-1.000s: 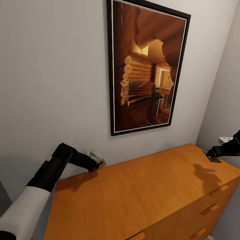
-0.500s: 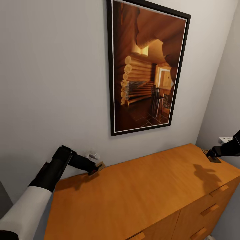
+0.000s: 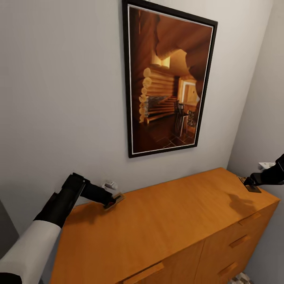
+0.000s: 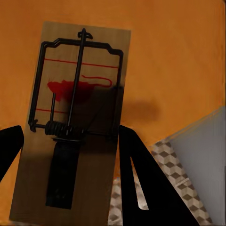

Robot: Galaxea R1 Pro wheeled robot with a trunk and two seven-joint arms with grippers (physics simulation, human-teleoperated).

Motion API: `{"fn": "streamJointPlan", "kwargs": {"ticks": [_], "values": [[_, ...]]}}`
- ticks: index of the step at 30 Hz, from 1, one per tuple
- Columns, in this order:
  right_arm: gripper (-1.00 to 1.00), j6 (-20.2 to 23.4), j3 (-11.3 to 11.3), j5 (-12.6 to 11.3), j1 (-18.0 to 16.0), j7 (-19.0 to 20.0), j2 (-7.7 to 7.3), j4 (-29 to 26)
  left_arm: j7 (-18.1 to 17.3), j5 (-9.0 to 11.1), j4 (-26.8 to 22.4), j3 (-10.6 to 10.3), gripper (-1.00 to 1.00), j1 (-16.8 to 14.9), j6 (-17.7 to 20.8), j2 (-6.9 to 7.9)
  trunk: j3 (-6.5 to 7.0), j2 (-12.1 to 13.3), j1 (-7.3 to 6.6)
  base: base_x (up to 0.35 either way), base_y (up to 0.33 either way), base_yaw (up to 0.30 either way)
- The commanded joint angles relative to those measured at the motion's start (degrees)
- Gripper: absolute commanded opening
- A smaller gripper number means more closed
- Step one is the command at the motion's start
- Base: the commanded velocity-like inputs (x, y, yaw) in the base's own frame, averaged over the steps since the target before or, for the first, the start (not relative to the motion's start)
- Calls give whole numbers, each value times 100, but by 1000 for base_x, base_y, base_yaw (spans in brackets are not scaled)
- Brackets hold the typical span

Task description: Take the four mousetraps from the cabinet in the bathroom and place them on the bathroom floor. Make sure all four end up on the same floor surface, and ensure that at least two of them are either under or directly next to the same bathroom sink.

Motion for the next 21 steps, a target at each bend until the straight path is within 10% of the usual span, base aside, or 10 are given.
{"fn": "streamJointPlan", "kwargs": {"ticks": [1, 21], "values": [[-100, 24, -30, 48, -3, 37, 3, -6, -82, -56, -6, -4, -100, -6, 42, 2, -8, -5, -2, -271, -154, 0], [-100, 15, -39, 50, -2, 7, 267, -53, -82, -42, -53, 9, -100, -5, 42, 19, -8, -5, -2, -294, -163, 0]]}}
